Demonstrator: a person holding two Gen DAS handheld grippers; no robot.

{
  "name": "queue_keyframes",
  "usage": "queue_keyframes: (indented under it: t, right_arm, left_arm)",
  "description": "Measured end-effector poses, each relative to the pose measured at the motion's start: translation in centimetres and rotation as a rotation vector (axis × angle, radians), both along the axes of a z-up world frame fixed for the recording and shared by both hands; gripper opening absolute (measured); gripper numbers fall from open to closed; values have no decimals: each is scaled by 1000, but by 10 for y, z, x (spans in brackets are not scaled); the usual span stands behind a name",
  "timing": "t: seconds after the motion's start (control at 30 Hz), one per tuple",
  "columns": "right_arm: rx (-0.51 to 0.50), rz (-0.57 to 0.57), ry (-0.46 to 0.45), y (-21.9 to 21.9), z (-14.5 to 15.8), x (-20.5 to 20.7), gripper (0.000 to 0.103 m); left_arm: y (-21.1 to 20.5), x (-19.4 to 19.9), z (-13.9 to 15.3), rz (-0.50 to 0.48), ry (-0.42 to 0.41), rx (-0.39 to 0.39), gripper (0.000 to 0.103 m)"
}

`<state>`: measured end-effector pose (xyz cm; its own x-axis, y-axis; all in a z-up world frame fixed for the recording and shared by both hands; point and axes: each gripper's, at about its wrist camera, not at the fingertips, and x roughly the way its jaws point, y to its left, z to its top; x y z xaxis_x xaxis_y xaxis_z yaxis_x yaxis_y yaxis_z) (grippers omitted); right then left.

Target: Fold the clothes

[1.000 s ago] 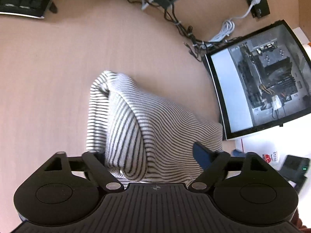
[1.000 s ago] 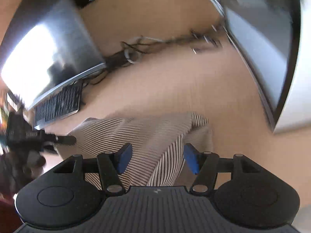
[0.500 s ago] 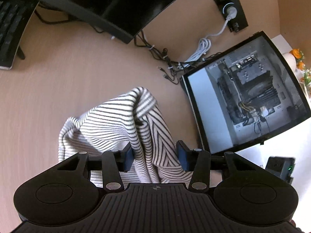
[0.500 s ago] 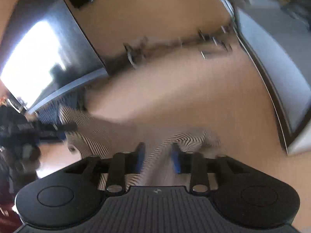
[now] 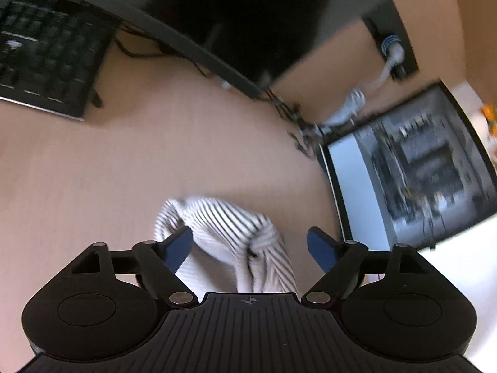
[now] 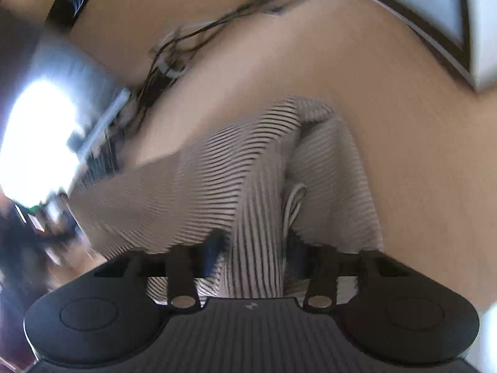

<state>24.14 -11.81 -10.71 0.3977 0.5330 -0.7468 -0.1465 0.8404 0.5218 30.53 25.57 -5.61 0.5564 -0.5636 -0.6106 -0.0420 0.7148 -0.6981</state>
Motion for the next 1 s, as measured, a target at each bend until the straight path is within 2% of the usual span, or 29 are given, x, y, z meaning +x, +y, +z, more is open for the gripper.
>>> queue_keyframes:
  t: [0.07,0.13,0.2,0.27,0.33,0.4,0.47,0.53,0.57,0.63,0.7,0.8,0.93,1.0]
  right_arm:
    - [-24,24,-23,6,1,0,30]
    - [-13,31,-19,3,1,4,29]
    - [-8,38,-20,5,2,18,27]
    - [-49,68,-72,13,11,37,24]
    - [-82,96,-140,18,27,59,22]
    - [-78,141,-214,17,53,70,20]
    - [-115,205,-297,11,78,69,19]
    - [-143,228,-311,3,85,68,19]
    - [-156,233,-303,-3,86,68,19]
    - [-179,233,-261,-9,76,67,19]
    - [-204,243,-189,-8,53,66,19]
    - [-285,261,-134,-5,20,56,21]
    - [-240,206,-126,-10,18,53,21]
    - [-252,199,-143,-9,17,48,21]
  left_arm:
    - [-3,11,-8,1,25,0,85]
    - [-10,21,-18,-8,53,-1,77]
    - [-21,33,-24,-17,80,52,56]
    - [-29,43,-26,-21,90,94,36]
    - [-32,51,-22,-17,78,119,30]
    - [-38,41,-7,-32,34,129,28]
    - [-46,22,7,-70,-21,142,28]
    - [-59,-4,10,-120,-46,149,28]
    - [-64,-15,3,-144,-30,146,28]
    - [-74,-34,-15,-190,21,129,29]
    - [-81,-46,-39,-221,93,121,30]
    - [-85,-55,-67,-242,185,120,32]
    - [-75,-61,-72,-217,177,79,33]
    - [-70,-62,-75,-211,172,69,32]
